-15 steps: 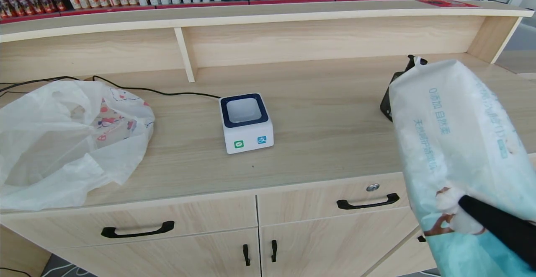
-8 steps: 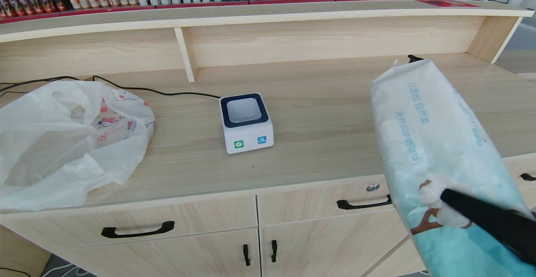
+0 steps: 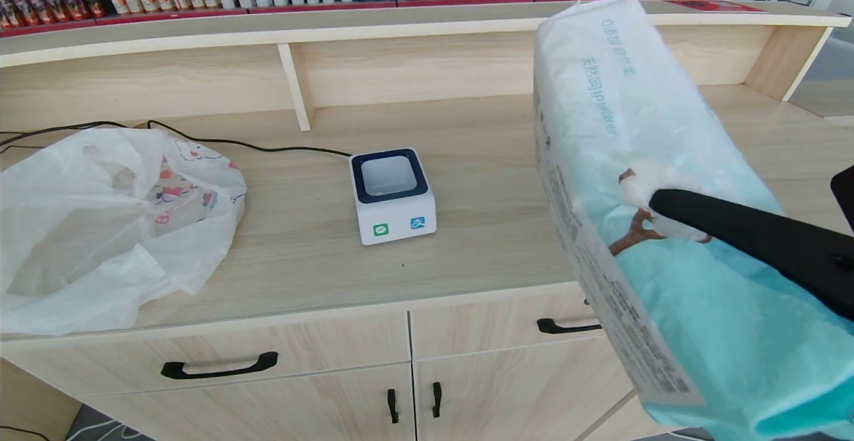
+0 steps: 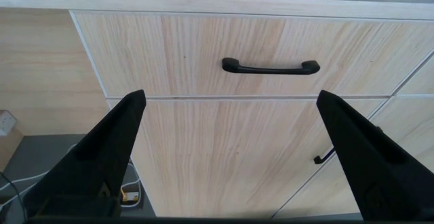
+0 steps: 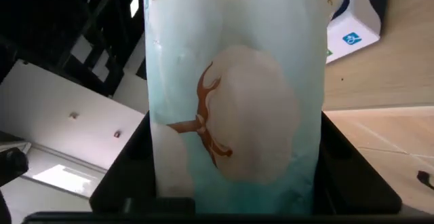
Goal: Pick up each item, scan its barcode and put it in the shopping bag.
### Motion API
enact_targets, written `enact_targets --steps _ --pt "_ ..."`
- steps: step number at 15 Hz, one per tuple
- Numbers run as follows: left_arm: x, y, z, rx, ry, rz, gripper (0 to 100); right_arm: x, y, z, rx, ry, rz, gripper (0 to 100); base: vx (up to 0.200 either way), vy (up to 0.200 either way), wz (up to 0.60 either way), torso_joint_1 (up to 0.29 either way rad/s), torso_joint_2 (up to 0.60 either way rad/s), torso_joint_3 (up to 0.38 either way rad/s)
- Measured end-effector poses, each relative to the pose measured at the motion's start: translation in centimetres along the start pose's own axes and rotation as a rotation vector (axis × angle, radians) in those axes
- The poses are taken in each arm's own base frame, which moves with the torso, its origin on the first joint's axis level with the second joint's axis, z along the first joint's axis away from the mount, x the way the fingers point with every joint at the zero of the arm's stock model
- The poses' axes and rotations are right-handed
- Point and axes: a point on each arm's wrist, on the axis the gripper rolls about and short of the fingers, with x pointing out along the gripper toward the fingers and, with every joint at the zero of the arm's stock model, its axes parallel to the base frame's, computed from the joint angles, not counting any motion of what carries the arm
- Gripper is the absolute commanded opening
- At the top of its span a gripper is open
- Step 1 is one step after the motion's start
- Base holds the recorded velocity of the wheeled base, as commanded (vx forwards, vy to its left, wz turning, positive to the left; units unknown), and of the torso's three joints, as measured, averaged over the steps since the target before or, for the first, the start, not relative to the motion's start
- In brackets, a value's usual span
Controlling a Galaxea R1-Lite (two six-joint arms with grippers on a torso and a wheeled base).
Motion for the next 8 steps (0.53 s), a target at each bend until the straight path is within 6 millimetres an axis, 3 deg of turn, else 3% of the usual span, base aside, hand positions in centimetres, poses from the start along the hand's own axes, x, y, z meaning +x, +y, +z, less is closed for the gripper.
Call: enact_targets --steps 4,8 --pt "0.0 0.0 0.0 0.0 0.0 0.0 100 -0.01 0.1 -0.61 0.193 0.203 0.114 0 0.0 0.0 0.0 0.0 0.0 0.0" --pt "0.0 0.0 0.01 0.0 -0.001 0.0 100 0.28 0.0 -0.86 0.325 0.293 0.13 0 0.0 0.0 0.0 0.0 0.0 0.0"
